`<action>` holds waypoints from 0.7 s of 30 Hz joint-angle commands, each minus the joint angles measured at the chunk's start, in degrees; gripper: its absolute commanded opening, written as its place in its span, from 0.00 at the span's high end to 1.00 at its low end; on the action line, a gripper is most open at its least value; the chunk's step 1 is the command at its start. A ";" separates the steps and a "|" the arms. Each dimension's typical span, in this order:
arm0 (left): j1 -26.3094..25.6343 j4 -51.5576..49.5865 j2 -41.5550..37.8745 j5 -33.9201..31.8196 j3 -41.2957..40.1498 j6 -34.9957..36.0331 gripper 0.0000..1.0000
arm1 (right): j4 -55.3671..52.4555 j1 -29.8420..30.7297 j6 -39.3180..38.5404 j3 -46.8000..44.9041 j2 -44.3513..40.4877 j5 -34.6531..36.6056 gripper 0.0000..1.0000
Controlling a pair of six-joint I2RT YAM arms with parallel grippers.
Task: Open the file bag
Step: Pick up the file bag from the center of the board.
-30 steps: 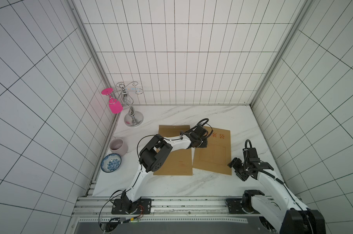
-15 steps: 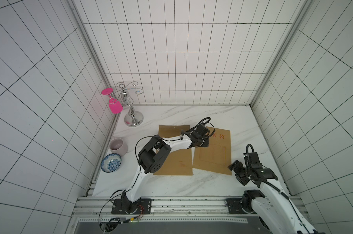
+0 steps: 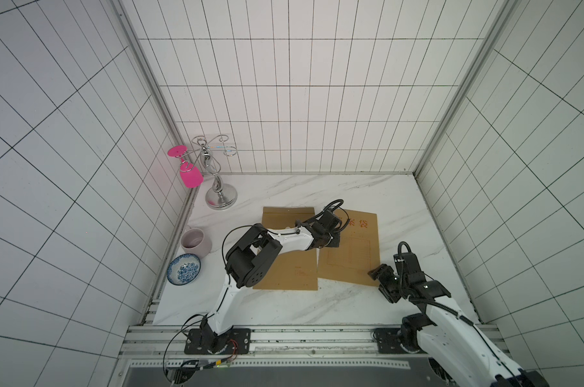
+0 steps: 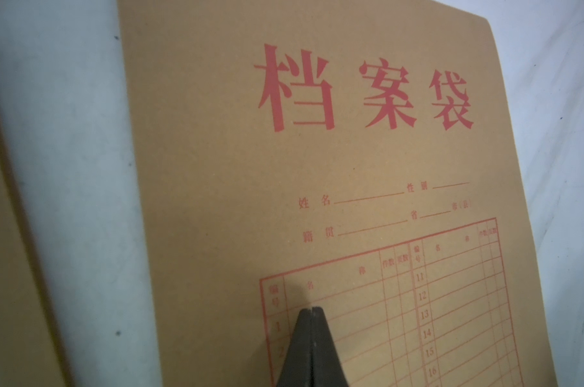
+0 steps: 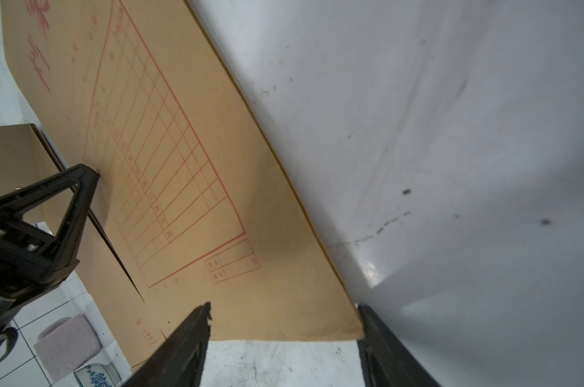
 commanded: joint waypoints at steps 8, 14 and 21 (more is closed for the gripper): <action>-0.25 -2.88 0.85 -0.88 -3.12 0.17 1.00 | 11.95 -1.60 3.38 -7.73 -0.37 2.73 0.31; -0.20 -3.61 2.49 0.37 -0.95 2.50 1.00 | 20.99 -4.17 2.84 -10.12 1.29 0.69 0.39; -0.35 -4.16 4.32 1.58 0.67 5.24 1.00 | 35.71 -6.49 1.97 -12.24 9.14 -3.50 0.52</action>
